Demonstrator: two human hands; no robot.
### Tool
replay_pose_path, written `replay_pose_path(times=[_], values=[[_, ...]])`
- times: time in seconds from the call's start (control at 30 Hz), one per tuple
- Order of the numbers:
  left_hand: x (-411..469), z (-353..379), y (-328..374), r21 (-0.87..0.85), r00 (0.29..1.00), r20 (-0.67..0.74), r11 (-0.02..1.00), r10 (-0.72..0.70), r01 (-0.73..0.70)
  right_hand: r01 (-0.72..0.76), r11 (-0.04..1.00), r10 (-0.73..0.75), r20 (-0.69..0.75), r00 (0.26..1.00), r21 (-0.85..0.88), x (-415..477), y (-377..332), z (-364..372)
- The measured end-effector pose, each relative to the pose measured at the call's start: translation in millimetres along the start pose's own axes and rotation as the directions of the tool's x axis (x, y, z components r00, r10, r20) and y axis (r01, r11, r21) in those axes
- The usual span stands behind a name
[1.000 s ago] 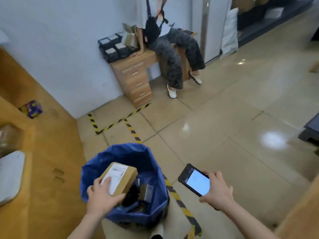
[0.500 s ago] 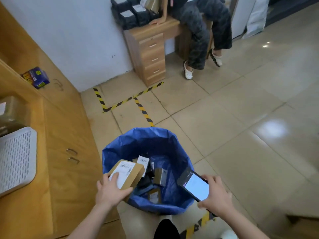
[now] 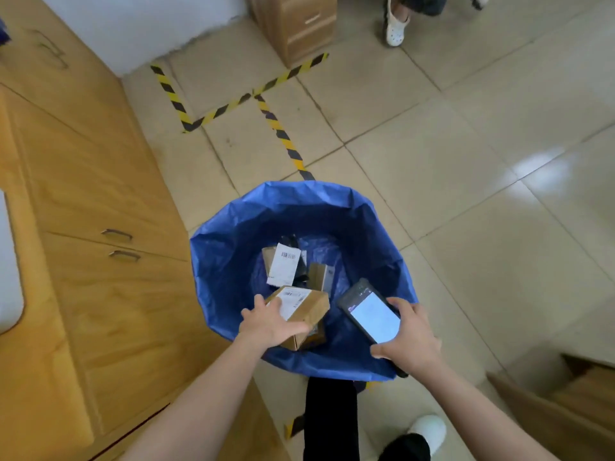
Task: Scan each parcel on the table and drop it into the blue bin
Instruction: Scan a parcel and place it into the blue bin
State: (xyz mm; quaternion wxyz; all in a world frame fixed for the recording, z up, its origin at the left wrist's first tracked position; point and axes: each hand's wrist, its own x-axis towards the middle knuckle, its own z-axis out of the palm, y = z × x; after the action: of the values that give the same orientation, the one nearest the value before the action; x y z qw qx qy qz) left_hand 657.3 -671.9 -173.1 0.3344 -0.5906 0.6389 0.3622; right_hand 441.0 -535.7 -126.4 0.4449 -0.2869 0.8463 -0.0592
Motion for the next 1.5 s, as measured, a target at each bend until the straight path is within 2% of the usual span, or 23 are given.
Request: replay_pose_path(times=[0.27,0.47,0.6,1.03,1.2,1.5], values=[[90.1,67.3,1.2,0.016,0.973,0.202,0.994,-0.108,0.107,-0.051,0.998,0.053,0.103,0.993,-0.021,79.5,13.8,76.4],[151.4,106.1,-4.7,0.059,0.955,0.249,0.986,-0.164,0.154,-0.132,0.99,0.138,0.16,0.977,-0.046,128.2,33.1,129.4],[188.4,129.4,-8.6,0.01,0.934,0.28,0.974,-0.22,0.226,-0.161,0.982,0.177,0.192,0.965,-0.095,158.8,44.8,159.1],[266.4,175.8,-35.3,-0.095,0.914,0.256,0.933,-0.314,0.347,-0.157,0.96,0.21,0.224,0.952,-0.233,236.1,67.8,220.9],[270.1,179.3,-38.4,-0.111,0.912,0.286,0.936,-0.292,0.335,-0.143,0.958,0.198,0.212,0.957,-0.25,243.6,67.1,222.1],[239.1,150.7,-35.3,-0.022,0.936,0.279,0.973,-0.216,0.231,-0.098,0.965,0.148,0.197,0.969,-0.242,210.9,48.0,201.7]])
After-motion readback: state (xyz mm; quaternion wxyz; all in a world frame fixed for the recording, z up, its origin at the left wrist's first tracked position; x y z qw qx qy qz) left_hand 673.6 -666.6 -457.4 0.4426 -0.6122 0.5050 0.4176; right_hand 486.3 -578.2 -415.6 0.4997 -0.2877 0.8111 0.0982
